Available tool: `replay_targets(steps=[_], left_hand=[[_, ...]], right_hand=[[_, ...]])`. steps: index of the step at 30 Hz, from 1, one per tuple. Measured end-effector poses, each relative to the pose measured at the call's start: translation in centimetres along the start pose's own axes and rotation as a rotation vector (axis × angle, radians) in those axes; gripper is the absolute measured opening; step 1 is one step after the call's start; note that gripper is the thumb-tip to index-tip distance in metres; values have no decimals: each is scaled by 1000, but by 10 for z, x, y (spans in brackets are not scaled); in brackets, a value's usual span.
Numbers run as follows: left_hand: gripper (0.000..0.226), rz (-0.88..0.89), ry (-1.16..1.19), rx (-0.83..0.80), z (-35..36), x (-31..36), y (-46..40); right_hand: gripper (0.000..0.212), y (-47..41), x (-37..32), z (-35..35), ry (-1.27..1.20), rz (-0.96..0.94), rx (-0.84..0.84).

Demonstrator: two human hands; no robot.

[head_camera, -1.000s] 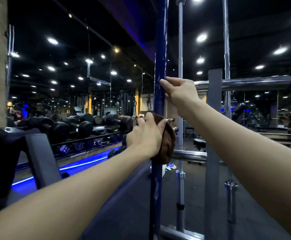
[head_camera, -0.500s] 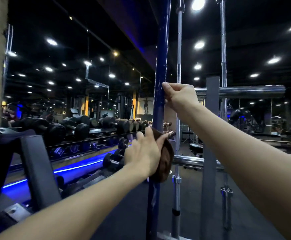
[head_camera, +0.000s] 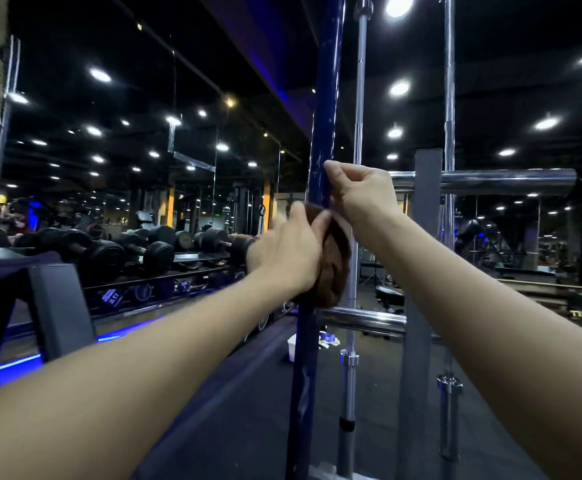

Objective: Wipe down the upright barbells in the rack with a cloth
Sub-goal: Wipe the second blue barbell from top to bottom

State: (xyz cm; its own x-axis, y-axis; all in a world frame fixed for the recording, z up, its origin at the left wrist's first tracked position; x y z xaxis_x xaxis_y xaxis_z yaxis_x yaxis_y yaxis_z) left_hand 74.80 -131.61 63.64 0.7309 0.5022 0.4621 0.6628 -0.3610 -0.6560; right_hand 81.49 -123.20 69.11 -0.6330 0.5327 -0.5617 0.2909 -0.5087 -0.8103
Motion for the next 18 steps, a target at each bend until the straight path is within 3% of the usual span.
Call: replay_targets(steps=[6, 15, 18], left_hand=[[54, -9, -135, -92, 30, -25, 39], [53, 0, -61, 38, 9, -9, 16], [53, -7, -87, -18, 28, -20, 34]], right_hand=[[26, 18, 0, 0, 33, 49, -4], [21, 14, 5, -1, 53, 70, -30], [22, 16, 7, -2, 54, 62, -24]])
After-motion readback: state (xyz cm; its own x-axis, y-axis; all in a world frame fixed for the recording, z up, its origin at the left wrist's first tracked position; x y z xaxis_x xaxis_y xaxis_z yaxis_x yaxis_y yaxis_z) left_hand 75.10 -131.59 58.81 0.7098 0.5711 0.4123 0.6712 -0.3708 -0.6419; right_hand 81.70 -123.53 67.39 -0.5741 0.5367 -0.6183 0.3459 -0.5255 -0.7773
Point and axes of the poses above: each hand's wrist, its own y-axis away from the middle knuckle, its own z-axis out of the palm, x = y × z, the point moved 7 cm from there along -y, towards the middle knuckle, and after that the axes turned 10 degrees about -z, right-handed, at the moved point
